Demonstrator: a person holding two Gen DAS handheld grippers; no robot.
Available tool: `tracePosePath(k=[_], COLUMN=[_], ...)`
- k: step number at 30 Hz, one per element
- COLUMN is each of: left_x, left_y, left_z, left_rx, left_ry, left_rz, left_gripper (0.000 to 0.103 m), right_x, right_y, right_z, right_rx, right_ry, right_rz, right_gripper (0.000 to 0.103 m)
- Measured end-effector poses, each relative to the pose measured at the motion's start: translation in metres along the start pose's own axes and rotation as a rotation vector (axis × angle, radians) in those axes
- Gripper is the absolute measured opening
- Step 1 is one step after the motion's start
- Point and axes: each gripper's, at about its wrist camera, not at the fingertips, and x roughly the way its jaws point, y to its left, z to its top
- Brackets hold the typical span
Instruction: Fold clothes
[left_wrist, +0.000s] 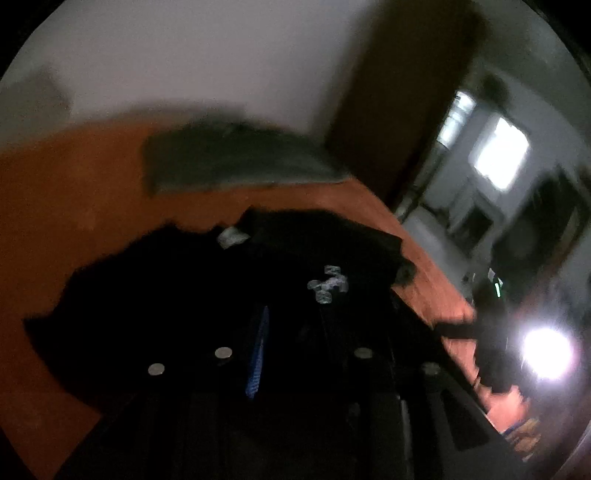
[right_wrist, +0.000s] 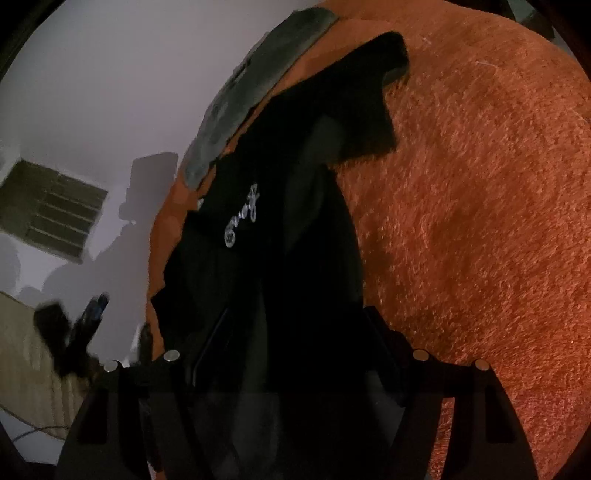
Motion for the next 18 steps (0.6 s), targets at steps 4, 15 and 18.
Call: tracePosePath(k=[4, 15, 18], left_x=[-0.036, -0.025, -0.012], left_y=[0.065, 0.247, 0.243], left_z=[-0.030, -0.127, -0.118], left_rx=[-0.234, -0.859, -0.824], left_ry=[-0.025, -0.070, -0.085], left_rz=[0.226, 0.335, 0.291], left_gripper=[0.068, 0.075, 0.074], right_x=[-0.007, 0.013, 0.012], right_y=[0.010, 0.039, 0.039], right_z=[0.002, -0.012, -0.015], right_rx=[-0.035, -0.121, -0.130], right_ry=[-0.005, 0.067, 0.070], right_rz=[0.001, -0.007, -0.011], right_gripper=[0.072, 0.072, 0.072])
